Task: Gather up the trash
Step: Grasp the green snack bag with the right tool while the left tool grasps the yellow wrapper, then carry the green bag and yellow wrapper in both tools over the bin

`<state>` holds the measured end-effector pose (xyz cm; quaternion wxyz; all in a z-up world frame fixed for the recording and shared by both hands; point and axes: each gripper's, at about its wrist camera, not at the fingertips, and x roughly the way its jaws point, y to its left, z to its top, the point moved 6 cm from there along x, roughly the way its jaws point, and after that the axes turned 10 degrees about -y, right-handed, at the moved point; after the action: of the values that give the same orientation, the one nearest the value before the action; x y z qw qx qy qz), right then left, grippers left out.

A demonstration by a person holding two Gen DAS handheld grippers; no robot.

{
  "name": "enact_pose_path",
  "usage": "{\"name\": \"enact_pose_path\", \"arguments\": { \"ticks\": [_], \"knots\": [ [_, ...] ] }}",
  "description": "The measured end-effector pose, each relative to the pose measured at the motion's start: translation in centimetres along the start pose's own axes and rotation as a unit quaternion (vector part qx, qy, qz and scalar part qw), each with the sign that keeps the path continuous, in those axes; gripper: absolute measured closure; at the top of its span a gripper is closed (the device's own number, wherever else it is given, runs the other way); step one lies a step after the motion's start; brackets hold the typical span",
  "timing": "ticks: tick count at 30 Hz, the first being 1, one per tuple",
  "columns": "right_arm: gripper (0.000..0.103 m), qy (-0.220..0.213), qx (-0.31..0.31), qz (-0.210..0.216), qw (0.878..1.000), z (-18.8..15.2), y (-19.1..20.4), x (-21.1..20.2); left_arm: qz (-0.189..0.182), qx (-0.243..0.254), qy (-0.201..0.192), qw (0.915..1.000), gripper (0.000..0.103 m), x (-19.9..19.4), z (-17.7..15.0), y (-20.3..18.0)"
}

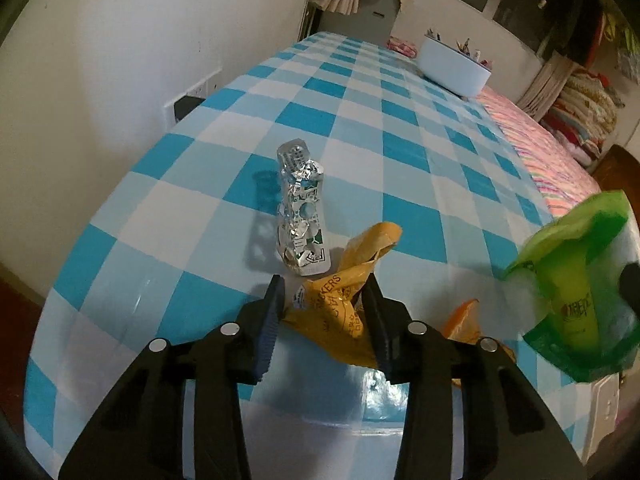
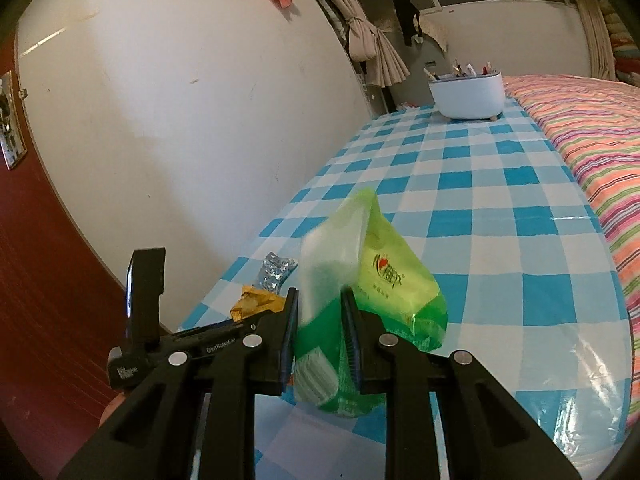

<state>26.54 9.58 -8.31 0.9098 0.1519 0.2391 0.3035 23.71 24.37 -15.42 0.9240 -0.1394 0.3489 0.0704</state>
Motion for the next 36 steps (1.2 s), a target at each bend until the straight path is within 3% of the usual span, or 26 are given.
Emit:
{"name": "enact_pose_path", "arguments": {
  "ticks": [5, 8, 22, 36],
  "knots": [
    [0.082, -0.011, -0.01, 0.001, 1.0, 0.5, 0.3, -0.8, -0.006, 0.007, -0.012, 0.9999, 0.068, -1.3, 0.2, -0.8],
    [0.09, -0.014, -0.03, -0.005, 0.999, 0.6, 0.8, -1.1, -0.013, 0.007, -0.02, 0.9997, 0.069, -2.4, 0.3, -1.3],
    [0.092, -0.013, -0.064, -0.016, 0.998, 0.2, 0.8, -2.0, -0.029, 0.034, -0.074, 0.9963, 0.071, -6.4, 0.8, -4.1],
    [0.092, -0.02, -0.067, -0.05, 0.996, 0.4, -2.1, -5.5, -0.069, 0.088, -0.077, 0.9907, 0.071, -7.4, -0.9, -10.8]
  ]
}}
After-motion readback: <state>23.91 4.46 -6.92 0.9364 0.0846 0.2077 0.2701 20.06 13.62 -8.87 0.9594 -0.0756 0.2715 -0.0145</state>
